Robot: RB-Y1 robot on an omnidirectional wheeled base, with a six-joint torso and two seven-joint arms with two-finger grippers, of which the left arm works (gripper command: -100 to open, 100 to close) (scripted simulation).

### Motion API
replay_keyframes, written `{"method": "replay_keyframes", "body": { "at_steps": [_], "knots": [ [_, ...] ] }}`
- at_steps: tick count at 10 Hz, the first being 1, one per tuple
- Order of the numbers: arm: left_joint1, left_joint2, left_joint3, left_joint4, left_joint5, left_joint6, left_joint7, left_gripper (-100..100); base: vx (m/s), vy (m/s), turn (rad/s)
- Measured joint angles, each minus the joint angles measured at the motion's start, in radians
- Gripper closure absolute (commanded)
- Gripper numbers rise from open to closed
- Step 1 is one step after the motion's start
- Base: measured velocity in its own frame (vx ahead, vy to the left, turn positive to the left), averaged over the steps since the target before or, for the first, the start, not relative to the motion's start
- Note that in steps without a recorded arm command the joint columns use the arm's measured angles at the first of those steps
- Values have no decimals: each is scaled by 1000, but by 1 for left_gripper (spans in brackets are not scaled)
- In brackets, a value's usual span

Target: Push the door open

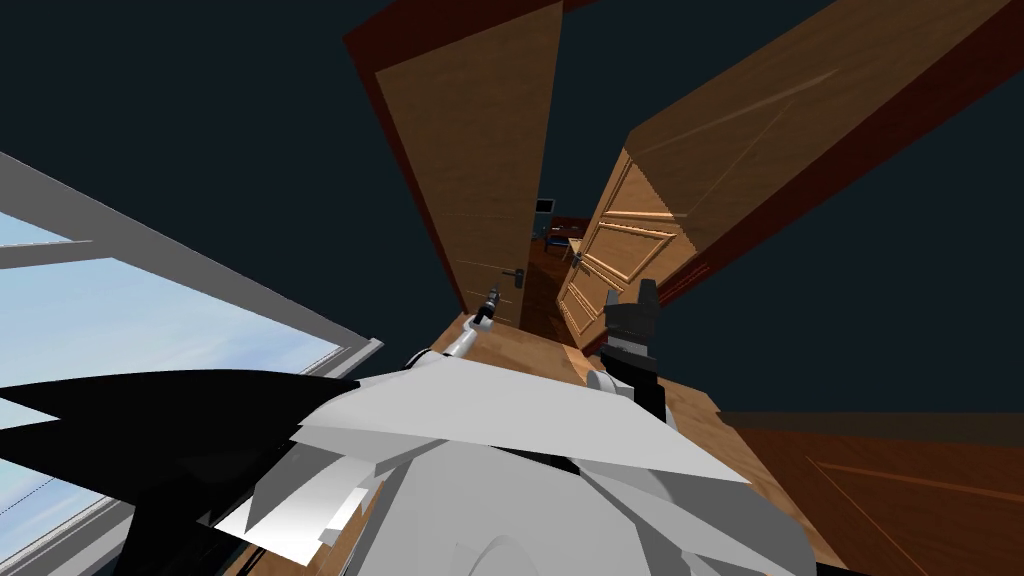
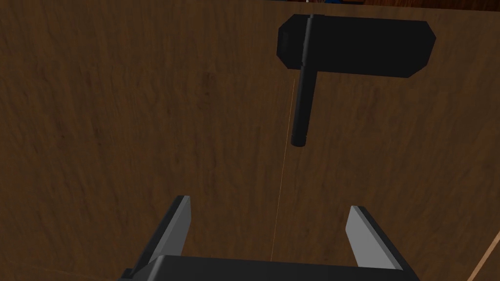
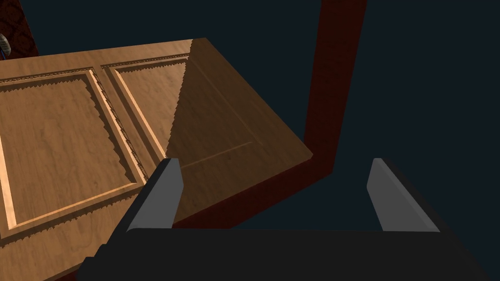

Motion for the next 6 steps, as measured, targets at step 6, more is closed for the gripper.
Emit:
{"method": "replay_keyframes", "body": {
  "at_steps": [6],
  "knots": [
    [-78, -7, -8, 124, 9, 8, -3, -100, 72, 15, -27]
  ]
}}
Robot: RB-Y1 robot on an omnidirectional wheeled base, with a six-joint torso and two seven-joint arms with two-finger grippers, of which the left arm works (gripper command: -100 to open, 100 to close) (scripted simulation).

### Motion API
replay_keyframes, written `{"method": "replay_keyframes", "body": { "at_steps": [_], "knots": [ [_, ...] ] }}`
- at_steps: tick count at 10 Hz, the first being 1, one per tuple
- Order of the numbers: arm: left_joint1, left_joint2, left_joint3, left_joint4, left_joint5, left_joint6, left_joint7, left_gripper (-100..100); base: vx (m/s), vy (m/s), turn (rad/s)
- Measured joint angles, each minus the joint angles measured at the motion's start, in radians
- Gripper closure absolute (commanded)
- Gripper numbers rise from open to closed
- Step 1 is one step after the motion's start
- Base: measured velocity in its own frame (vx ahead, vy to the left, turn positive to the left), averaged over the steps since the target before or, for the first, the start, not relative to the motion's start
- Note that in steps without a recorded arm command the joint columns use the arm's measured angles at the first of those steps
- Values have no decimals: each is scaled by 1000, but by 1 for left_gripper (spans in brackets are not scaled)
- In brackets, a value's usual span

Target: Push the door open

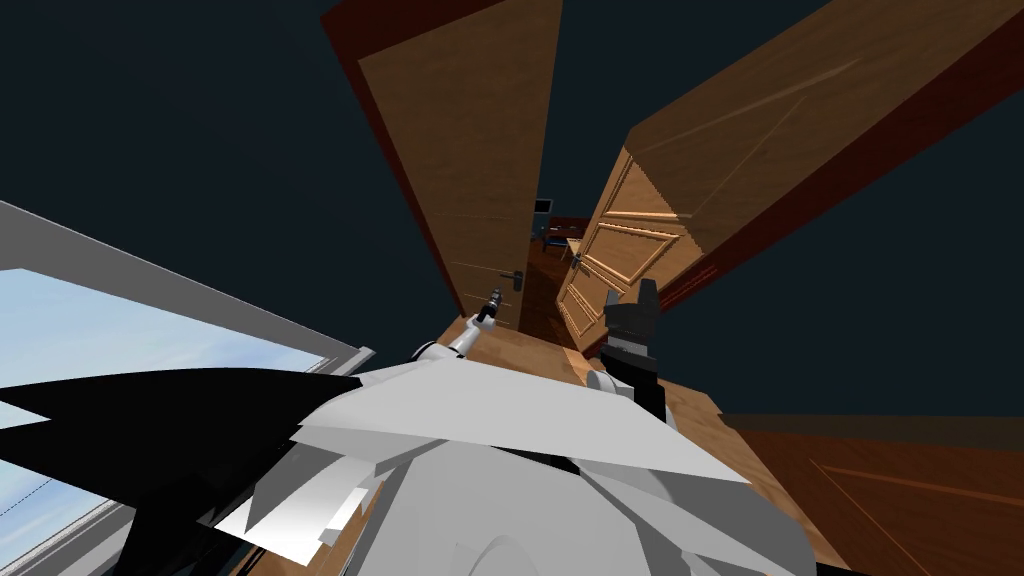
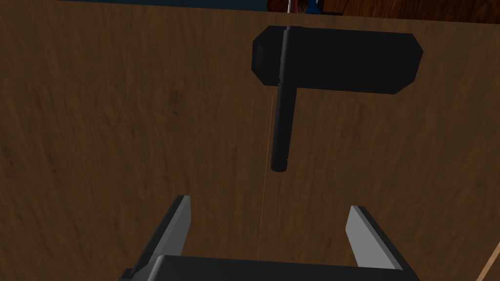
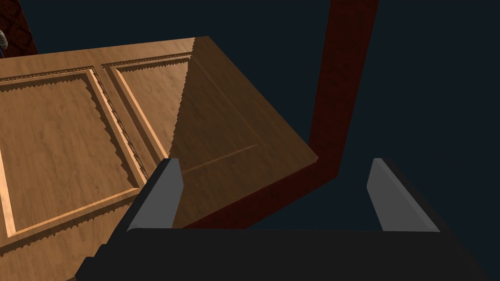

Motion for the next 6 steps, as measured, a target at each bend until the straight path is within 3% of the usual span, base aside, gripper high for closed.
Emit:
{"method": "replay_keyframes", "body": {
  "at_steps": [6],
  "knots": [
    [-64, -8, -6, 108, 7, -1, -1, -100, 55, 11, -18]
  ]
}}
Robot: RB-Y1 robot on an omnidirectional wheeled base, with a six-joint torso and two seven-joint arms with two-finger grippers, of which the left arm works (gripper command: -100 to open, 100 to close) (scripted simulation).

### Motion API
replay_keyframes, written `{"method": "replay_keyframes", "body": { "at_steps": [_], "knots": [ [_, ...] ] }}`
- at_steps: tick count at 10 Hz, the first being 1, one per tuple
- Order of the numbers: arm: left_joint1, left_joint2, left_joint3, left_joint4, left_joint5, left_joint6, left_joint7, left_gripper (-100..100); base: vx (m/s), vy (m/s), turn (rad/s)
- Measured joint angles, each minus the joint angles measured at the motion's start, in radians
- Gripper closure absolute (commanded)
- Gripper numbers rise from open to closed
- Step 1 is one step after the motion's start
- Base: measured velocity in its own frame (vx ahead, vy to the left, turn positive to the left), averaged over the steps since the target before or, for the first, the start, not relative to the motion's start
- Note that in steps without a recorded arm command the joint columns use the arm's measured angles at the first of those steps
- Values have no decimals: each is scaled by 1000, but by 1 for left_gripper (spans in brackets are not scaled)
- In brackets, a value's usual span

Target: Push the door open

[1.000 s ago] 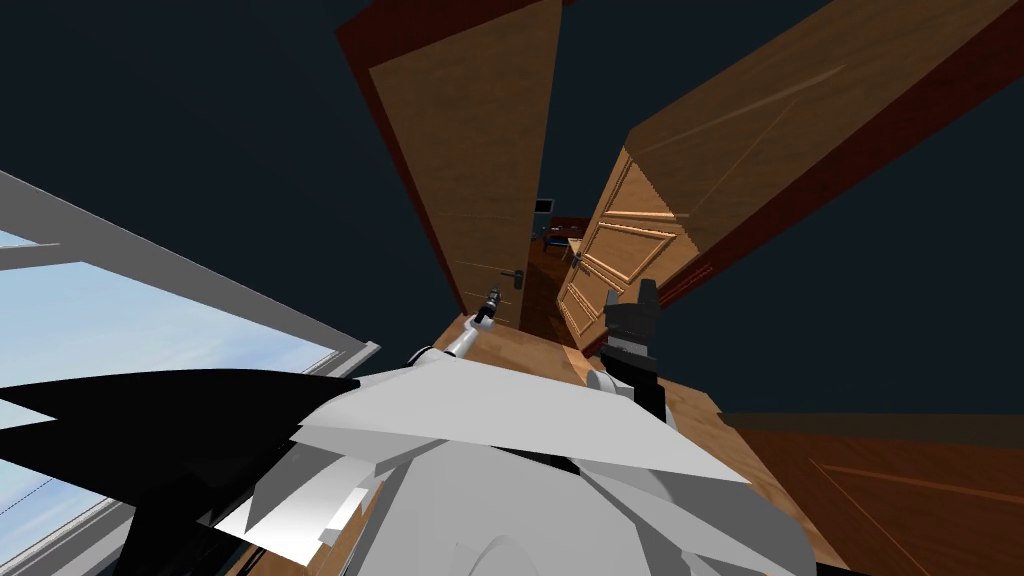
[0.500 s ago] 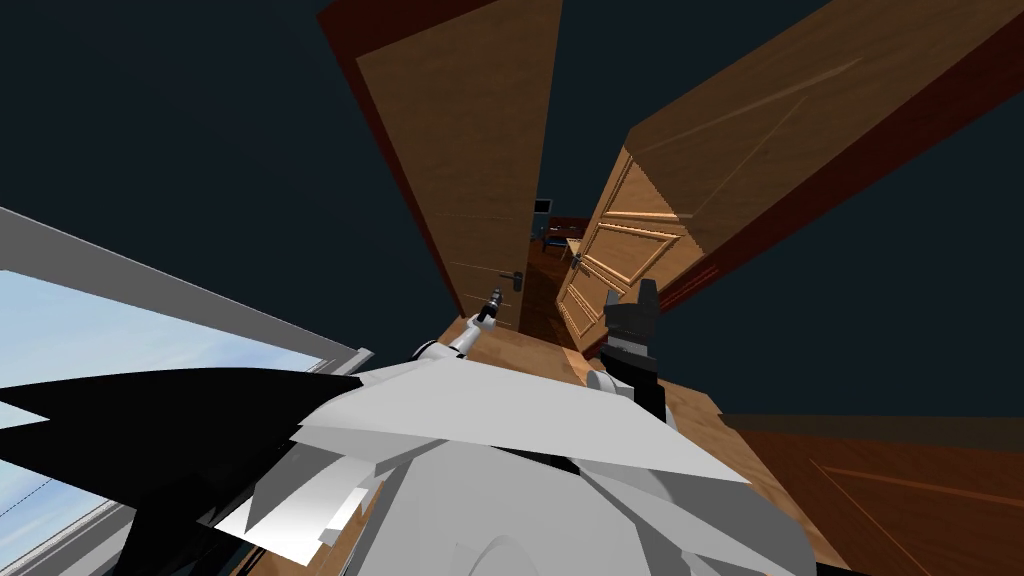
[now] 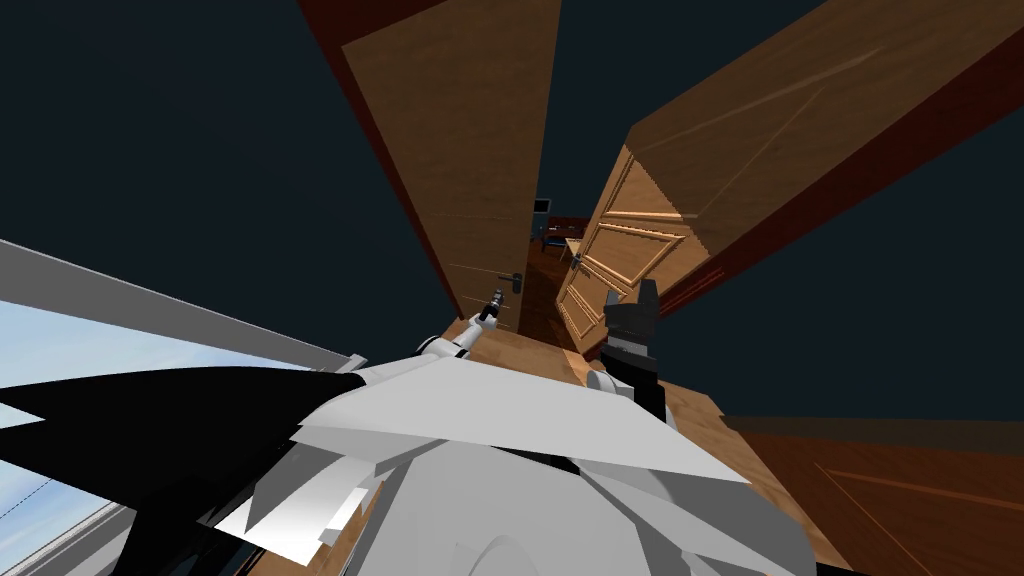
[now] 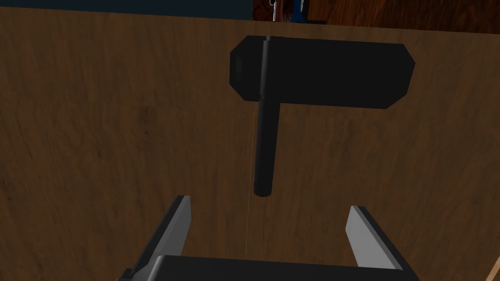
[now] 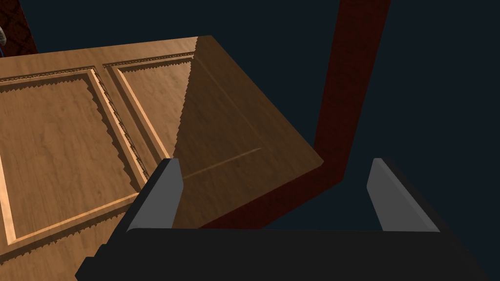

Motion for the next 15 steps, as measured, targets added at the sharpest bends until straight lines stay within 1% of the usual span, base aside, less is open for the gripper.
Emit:
{"method": "replay_keyframes", "body": {
  "at_steps": [1, 4, 5, 7, 10, 11, 12, 15],
  "knots": [
    [-1, 0, 0, 2, 0, -1, 0, -100, 97, -25, -23],
    [2, 6, 4, -3, 1, 3, -2, -100, 182, -24, -21],
    [-3, 9, 6, 7, 2, -1, -1, -100, 194, -17, -28],
    [-5, 10, 11, 11, 3, -3, -3, -100, 208, -11, -23],
    [-5, 10, 16, 12, 5, -2, -5, -100, 201, -33, -21],
    [-6, 9, 18, 14, 6, -2, -5, -100, 91, -11, 1],
    [-6, 8, 18, 13, 6, -3, -5, 100, -19, 0, 9],
    [-7, 9, 18, 13, 6, -2, -5, 100, -23, 4, -7]
  ]
}}
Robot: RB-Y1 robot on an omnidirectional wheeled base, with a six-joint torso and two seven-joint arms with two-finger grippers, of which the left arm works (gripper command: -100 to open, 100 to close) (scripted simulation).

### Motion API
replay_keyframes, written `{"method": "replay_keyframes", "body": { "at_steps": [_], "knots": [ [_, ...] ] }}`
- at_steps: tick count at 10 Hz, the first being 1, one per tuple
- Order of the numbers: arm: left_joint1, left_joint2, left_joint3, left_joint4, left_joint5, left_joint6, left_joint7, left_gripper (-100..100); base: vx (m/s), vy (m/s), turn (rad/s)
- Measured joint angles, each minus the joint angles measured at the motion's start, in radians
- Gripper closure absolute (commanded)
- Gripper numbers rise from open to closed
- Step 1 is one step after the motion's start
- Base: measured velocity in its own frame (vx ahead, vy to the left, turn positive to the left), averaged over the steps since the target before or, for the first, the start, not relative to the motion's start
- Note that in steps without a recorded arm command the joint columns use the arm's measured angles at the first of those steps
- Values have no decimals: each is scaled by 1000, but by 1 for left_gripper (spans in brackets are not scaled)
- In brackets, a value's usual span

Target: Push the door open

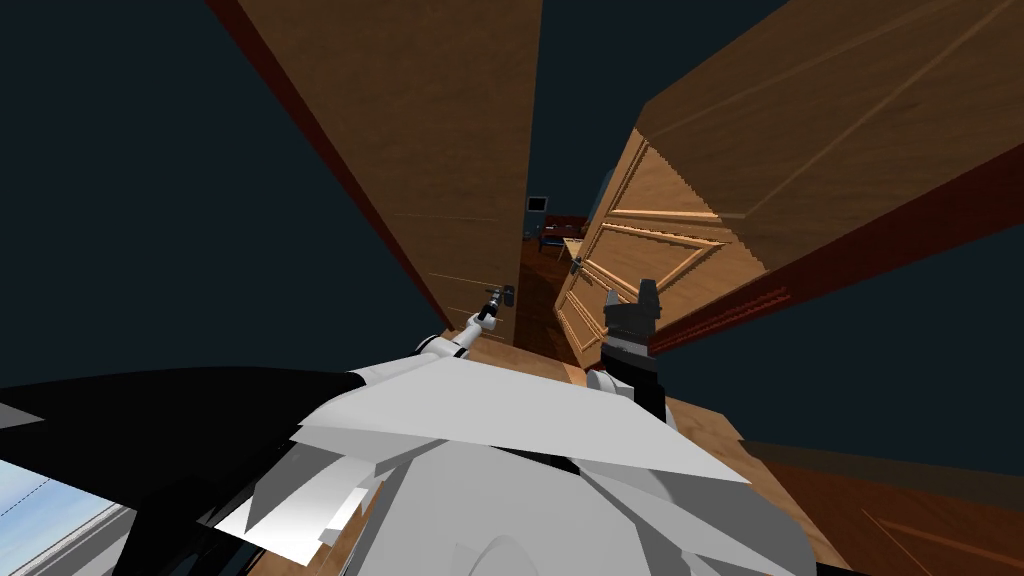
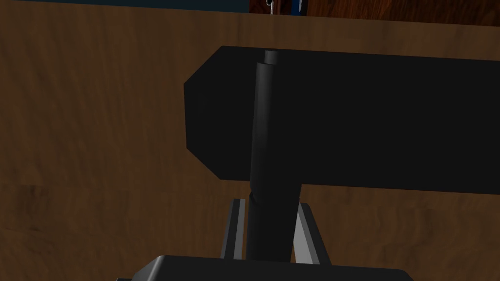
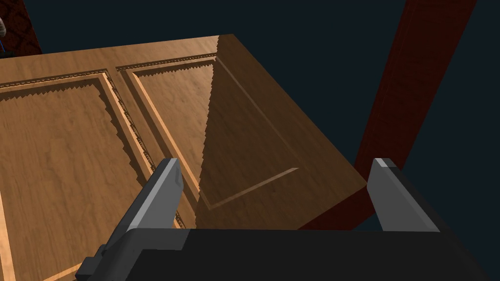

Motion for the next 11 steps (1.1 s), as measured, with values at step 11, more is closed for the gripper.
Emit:
{"method": "replay_keyframes", "body": {
  "at_steps": [11],
  "knots": [
    [1, 24, 53, 26, 17, -13, -15, 100, 136, -68, 42]
  ]
}}
